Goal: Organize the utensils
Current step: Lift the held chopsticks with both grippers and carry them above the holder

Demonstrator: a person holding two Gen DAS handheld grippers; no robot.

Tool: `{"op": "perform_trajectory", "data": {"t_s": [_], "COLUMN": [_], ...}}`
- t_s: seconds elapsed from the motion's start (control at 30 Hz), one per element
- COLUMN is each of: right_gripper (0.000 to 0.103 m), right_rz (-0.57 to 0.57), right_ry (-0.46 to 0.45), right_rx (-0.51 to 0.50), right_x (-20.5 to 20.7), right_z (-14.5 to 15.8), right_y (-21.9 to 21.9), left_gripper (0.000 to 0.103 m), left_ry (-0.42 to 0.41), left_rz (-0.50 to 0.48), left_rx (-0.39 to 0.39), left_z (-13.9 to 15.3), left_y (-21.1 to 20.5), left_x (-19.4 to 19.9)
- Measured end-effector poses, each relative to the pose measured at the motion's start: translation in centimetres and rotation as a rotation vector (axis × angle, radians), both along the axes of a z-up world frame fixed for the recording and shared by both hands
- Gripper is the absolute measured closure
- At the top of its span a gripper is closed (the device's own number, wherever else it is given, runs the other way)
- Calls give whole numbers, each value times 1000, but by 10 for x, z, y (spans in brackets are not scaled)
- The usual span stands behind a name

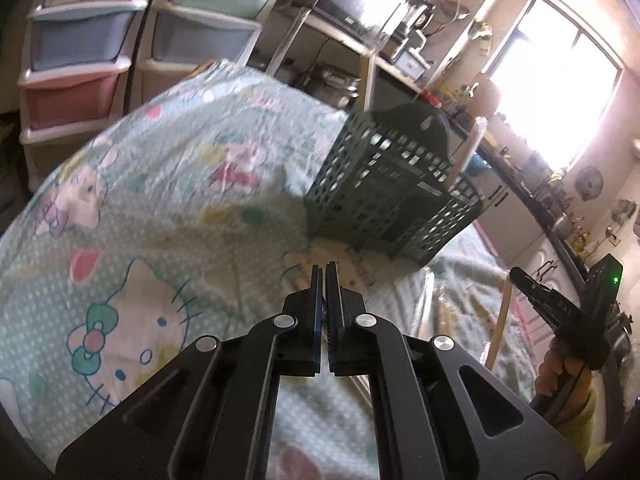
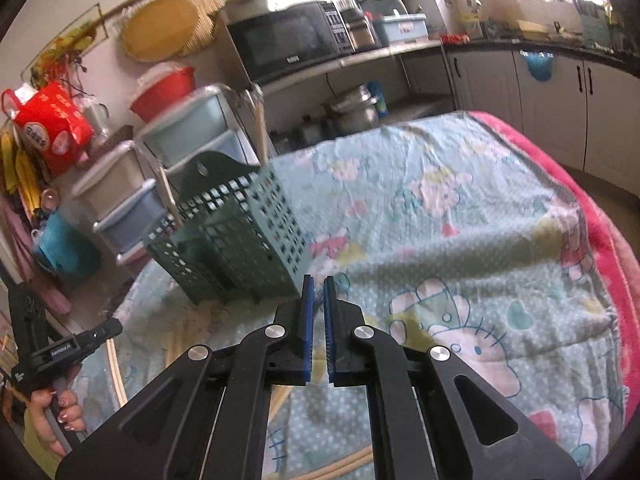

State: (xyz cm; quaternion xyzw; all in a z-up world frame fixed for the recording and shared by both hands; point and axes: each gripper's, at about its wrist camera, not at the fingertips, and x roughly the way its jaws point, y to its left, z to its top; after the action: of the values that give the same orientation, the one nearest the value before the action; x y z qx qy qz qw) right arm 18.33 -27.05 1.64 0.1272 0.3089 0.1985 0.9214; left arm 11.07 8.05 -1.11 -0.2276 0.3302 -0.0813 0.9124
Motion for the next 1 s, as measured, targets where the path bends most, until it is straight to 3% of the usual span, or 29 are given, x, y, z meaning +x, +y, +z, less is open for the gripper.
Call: {"op": "perform_trajectory", "data": {"t_s": [0.43, 1.0], "right_gripper": [99, 99], "right_rz": [6, 13], "right_ry": [-169, -250], "right_rx": [-29, -45], "right_x": [-32, -39], "right_z": [51, 77], "right_y": [5, 13], "left_gripper": [103, 103], "left_ry": [-125, -206], "left_rz": [-61, -142], "left_rx": [6, 25], "left_z": [50, 91], "left_y": [-28, -57], "left_x": [10, 32]}}
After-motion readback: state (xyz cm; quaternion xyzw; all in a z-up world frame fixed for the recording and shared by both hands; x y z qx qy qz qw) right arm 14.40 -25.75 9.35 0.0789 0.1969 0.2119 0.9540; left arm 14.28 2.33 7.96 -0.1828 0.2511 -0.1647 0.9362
